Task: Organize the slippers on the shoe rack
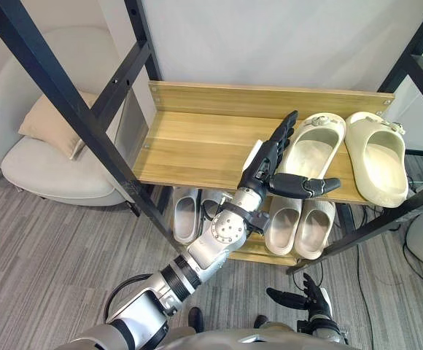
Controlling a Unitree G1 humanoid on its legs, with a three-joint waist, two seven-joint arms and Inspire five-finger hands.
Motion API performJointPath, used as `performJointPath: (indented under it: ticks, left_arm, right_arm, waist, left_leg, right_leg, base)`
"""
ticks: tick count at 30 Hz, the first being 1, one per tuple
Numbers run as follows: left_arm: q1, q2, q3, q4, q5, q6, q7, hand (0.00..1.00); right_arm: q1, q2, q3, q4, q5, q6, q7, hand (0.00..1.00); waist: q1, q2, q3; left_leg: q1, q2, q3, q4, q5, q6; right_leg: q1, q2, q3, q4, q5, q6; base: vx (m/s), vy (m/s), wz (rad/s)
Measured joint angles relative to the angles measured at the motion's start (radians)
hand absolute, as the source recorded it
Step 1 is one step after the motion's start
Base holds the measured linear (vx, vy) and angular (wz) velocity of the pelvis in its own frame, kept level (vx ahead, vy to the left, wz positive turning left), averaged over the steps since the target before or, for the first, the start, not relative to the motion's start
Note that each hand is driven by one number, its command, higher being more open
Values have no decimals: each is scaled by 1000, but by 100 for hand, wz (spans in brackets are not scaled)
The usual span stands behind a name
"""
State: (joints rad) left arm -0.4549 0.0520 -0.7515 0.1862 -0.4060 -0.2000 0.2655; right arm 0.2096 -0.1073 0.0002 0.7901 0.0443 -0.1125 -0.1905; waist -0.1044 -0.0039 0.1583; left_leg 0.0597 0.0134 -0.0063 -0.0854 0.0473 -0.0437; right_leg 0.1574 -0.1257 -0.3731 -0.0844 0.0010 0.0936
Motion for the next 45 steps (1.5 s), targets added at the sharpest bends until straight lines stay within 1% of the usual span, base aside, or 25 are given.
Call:
performJointPath:
  ticks: [7,11,17,28,37,40,45]
  left_arm:
    - [-4,-51,-28,6,-13,-18,28,100]
    - [-4,-53,-36,9,-12,-28,33,100]
    - [-4,-59,-37,14,-12,-34,37,100]
    - [-3,-61,-36,14,-12,-52,53,100]
    - [5,-66,-7,14,-15,-53,58,100]
    - [15,-71,-4,5,-15,-54,55,100]
    - [48,-79,31,-22,-15,-54,53,100]
  right_arm:
    - [0,-2,1,-12,1,-3,-19,100]
    - [0,-5,2,-12,11,-6,-20,100]
    - [0,-6,3,-12,37,-9,-38,100]
    - [-2,-6,3,2,38,-21,-51,100]
    - [-4,-6,3,24,40,-22,-56,100]
    - [-13,-8,4,45,46,-22,-55,100]
    - [-21,-8,5,59,69,-22,-55,100]
  waist:
    - [1,5,21]
    - [3,10,24]
    - [9,9,29]
    - [12,9,30]
    - [12,11,29]
    - [13,12,28]
    - [13,13,26]
  left_leg:
    - [-3,0,-1,2,0,0]
    - [-3,4,-3,4,-1,-2]
    - [-5,10,-4,7,-3,-5]
    - [-9,17,-4,7,-5,-7]
    - [-11,14,-13,5,-5,-7]
    - [-12,14,-18,5,-4,-6]
    - [-12,15,-23,4,-4,-6]
  right_leg:
    - [0,1,1,1,-2,-1]
    - [-7,0,1,27,-17,-1]
    - [-22,0,2,61,-37,-4]
    - [-33,6,5,66,-44,-8]
    - [-32,8,-4,65,-46,-9]
    - [-31,10,-9,65,-48,-9]
    - [-29,12,-14,63,-48,-10]
  base:
    - [0,0,0]
    - [0,0,0]
    - [0,0,0]
    - [0,0,0]
    - [-1,0,1]
    - [-2,-2,3]
    - [0,0,1]
